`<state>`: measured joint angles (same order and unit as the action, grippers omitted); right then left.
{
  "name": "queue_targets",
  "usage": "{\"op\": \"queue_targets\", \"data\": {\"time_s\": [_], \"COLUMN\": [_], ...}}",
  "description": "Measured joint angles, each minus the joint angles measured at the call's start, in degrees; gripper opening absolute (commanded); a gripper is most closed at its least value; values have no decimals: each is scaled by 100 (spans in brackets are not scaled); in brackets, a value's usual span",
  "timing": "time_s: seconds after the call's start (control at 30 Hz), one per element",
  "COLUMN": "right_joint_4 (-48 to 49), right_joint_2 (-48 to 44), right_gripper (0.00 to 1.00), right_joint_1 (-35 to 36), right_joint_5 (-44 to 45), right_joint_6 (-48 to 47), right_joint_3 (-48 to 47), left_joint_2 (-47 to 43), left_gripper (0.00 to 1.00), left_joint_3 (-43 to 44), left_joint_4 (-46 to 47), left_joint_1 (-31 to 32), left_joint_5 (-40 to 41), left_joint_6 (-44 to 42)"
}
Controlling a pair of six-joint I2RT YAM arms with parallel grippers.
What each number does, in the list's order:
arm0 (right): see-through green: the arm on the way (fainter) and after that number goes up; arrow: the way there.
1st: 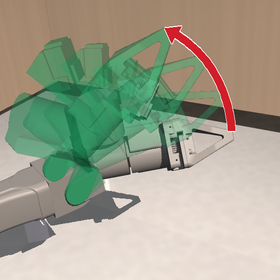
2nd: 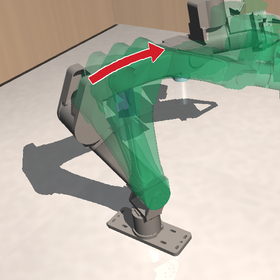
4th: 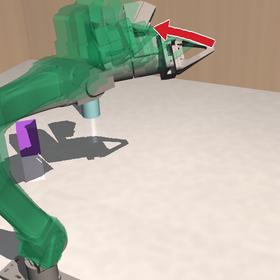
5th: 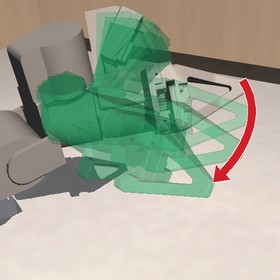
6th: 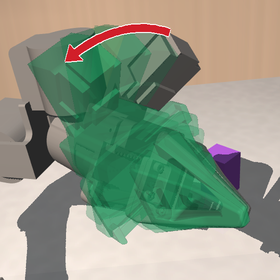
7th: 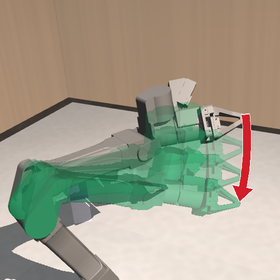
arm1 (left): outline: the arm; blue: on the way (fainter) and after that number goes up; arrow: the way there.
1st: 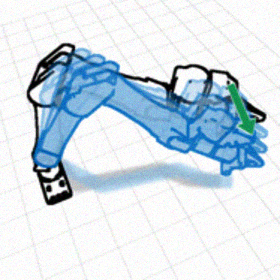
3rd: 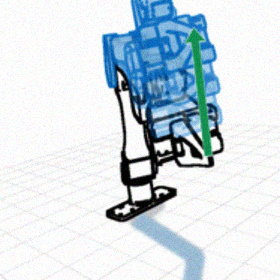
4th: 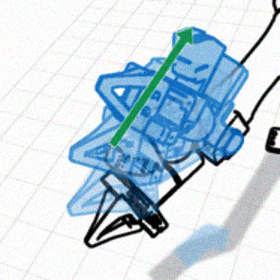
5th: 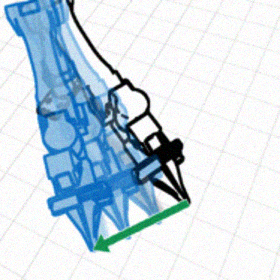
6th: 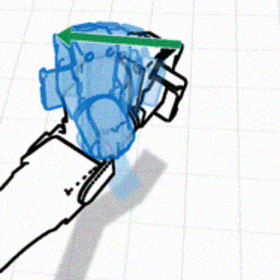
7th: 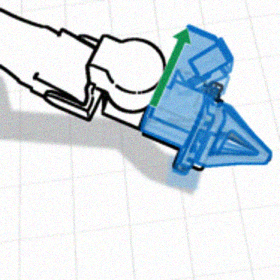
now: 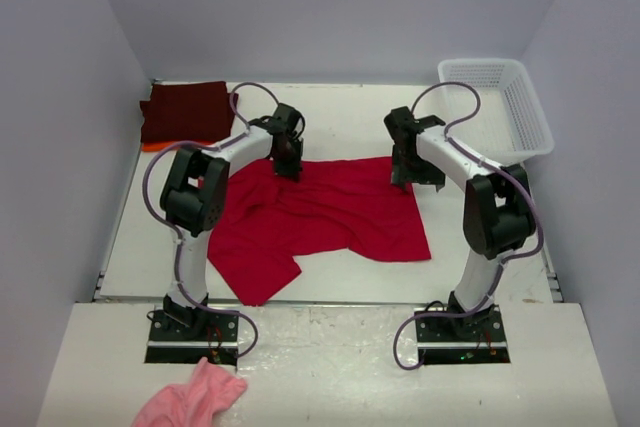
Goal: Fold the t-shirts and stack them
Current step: Fold the flattened tshirt in 1/3 of the way
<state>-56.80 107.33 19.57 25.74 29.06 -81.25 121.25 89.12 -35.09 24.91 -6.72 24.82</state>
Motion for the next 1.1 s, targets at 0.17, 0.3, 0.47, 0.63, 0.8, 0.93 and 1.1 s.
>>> {"op": "queue_targets", "data": {"time_s": [0.17,0.3,0.47,0.63,0.8,0.93,1.1], "right_joint_4": [68,223,581,931,914,916,914], "right_joint_2": [-560,-673,-673,-651,-205,420,1012], "right_gripper": [84,82,28,0,0,0,0], "right_joint_1": [63,63,81,109,96,-4,-140], "right_joint_5": [-129,-538,-1268,-2070,-2518,-2909,-3377], "right_joint_6": [-7,-81,-273,-507,-671,-745,-769], "right_joint_3": [-20,-201,-321,-433,-955,-1545,-1849], "left_joint_2": [-138,-339,-450,-662,-1001,-1237,-1325], "left_gripper": [0,0,0,0,0,0,0], "left_joint_3": [-136,-234,-72,212,439,269,-42], "left_joint_4": [-168,-367,-481,-758,-1137,-1290,-1449], "left_joint_1": [-11,-9,-2,31,20,-50,-297], "left_joint_5": [144,247,269,876,1554,1871,2087], "left_joint_6": [-35,-59,-216,-155,87,304,435]}}
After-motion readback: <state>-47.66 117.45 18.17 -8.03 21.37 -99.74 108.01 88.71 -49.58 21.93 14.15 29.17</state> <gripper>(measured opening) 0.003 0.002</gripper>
